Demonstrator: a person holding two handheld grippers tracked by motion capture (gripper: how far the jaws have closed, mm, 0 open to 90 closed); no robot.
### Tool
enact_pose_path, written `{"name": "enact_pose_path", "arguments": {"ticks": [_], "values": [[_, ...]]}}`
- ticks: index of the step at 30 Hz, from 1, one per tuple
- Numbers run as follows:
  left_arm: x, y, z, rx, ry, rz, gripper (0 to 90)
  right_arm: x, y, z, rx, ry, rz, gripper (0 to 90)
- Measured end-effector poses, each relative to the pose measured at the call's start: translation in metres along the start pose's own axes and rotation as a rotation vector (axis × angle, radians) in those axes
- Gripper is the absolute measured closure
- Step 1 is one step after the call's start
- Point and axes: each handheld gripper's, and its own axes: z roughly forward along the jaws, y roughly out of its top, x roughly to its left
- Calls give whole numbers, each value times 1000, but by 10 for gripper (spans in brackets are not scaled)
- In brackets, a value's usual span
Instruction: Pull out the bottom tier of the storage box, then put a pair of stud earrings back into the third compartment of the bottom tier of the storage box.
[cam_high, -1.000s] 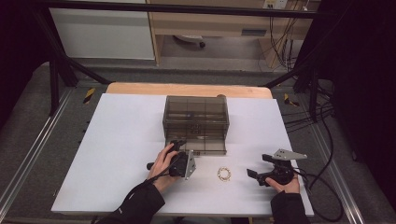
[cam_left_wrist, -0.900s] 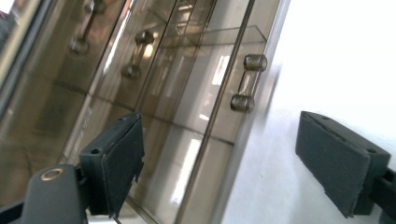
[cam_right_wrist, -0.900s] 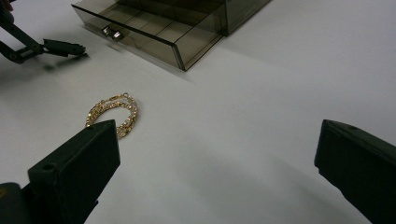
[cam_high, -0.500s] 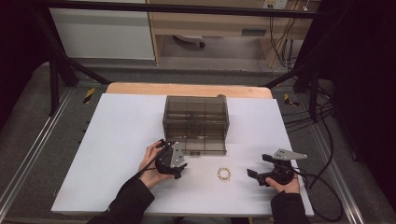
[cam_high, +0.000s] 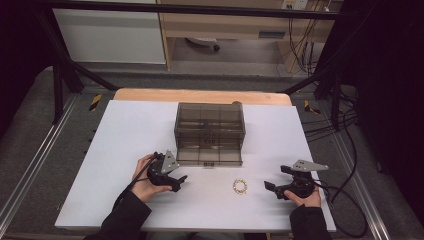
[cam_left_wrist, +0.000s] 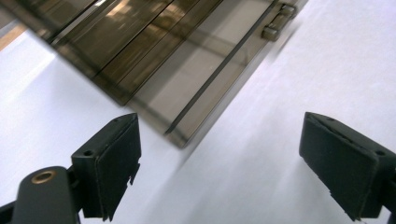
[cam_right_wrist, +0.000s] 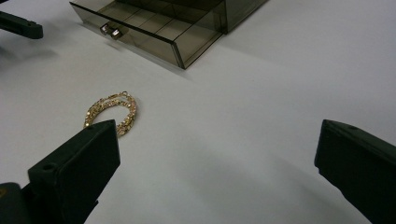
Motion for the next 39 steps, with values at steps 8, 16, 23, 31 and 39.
{"name": "enact_pose_path", "arguments": {"ticks": [8, 16, 23, 31, 39], "values": [[11, -22, -18, -26, 13, -65, 125, 0, 0, 0, 3, -3, 3, 6], [23, -47, -32, -47, 0, -172, 124, 1, 0, 1, 13, -5, 6, 6], [32, -63, -40, -50, 2, -226, 124, 2, 1, 3, 22, -5, 4, 6], [43, -77, -48, -66, -3, -282, 124, 5, 4, 6, 30, 0, -1, 6], [47, -84, -52, -65, -10, -311, 124, 10, 7, 11, 45, -1, 7, 6]]}}
